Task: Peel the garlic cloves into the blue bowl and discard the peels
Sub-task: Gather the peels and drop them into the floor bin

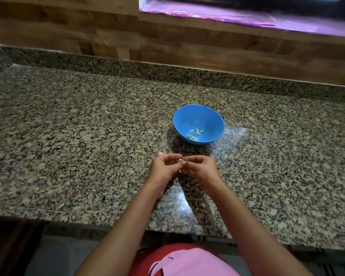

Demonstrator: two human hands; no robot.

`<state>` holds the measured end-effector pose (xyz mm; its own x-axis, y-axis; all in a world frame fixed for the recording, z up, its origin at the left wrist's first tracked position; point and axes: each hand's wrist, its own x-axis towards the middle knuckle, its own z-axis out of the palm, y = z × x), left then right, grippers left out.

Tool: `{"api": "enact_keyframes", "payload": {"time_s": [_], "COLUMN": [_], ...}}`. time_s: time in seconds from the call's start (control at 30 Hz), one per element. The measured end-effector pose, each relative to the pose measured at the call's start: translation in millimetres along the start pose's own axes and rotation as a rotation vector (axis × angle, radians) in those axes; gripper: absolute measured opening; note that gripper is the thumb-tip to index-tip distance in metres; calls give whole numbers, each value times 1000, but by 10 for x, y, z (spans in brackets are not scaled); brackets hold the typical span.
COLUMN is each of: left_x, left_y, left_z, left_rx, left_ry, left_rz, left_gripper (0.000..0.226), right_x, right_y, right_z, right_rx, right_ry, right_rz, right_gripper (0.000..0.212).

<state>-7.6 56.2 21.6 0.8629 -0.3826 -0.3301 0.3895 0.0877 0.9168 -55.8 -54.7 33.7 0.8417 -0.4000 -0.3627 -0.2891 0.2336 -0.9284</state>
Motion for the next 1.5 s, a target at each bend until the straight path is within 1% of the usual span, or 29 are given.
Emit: {"api": "enact_keyframes", "payload": {"time_s": [0.17, 0.27, 0.33, 0.4, 0.5, 0.63, 0.7, 0.8, 0.93, 1.0, 1.13, 1.17, 1.2, 1.23, 1.27, 1.33, 1.37, 1.43, 1.5], "left_x": [4, 10, 9, 14, 5, -6, -10, -4, 1, 12, 54, 50, 42, 33, 20, 13, 21, 29, 14], "left_y": [-5, -20, -30, -19, 22, 38, 41, 46, 79, 95, 88, 84, 85, 88, 94, 86, 76, 49, -10], "left_z": [21, 37, 40, 26, -7, -48, -45, -19, 14, -24, -148, -166, -170, -167, -151, -94, -59, 14, 82], "left_rx": [122, 152, 158, 129, -24, -74, -52, 76, 217, 241, 207, 187, 166, 142, 121, 104, 111, 135, 230], "left_ry": [14, 34, 45, 50, 14, -24, -36, -50, -35, -14, 21, 13, 3, -9, -23, -62, -82, -127, -178], "left_rz": [12, 11, 5, -16, -83, -81, -63, -5, 38, 46, 58, 64, 70, 78, 91, 133, 154, 177, 201], "left_gripper": [21, 21, 21, 20, 19, 18, 17, 15, 16, 14, 21, 22, 22, 21, 20, 20, 22, 28, 33], "right_x": [6, 26, 29, 24, 10, 17, 25, 25, 12, 45, 135, 141, 136, 123, 97, 24, -9, -39, -54], "right_y": [19, 25, 19, 10, -9, -2, 10, 39, 44, 33, -10, -16, -20, -25, -42, -95, -116, -116, -110], "right_z": [-7, -13, -21, -37, -67, -65, -52, -30, -17, -9, 15, 24, 28, 19, -1, -43, -73, -142, -230], "right_rx": [-167, -266, -283, -256, -207, -250, -327, -450, -649, -704, -898, -894, -830, -678, -458, -26, 91, 141, 59], "right_ry": [1, -6, -24, -45, -80, -53, -41, -6, 54, 52, 41, 34, 32, 28, 13, -77, -117, -117, -56], "right_rz": [-56, -81, -85, -81, -66, -84, -96, -131, -218, -230, -246, -233, -203, -144, -56, 138, 189, 188, 142], "right_gripper": [13, 13, 12, 11, 11, 7, 7, 12, 12, 11, 12, 14, 16, 16, 15, 13, 12, 9, 6]}}
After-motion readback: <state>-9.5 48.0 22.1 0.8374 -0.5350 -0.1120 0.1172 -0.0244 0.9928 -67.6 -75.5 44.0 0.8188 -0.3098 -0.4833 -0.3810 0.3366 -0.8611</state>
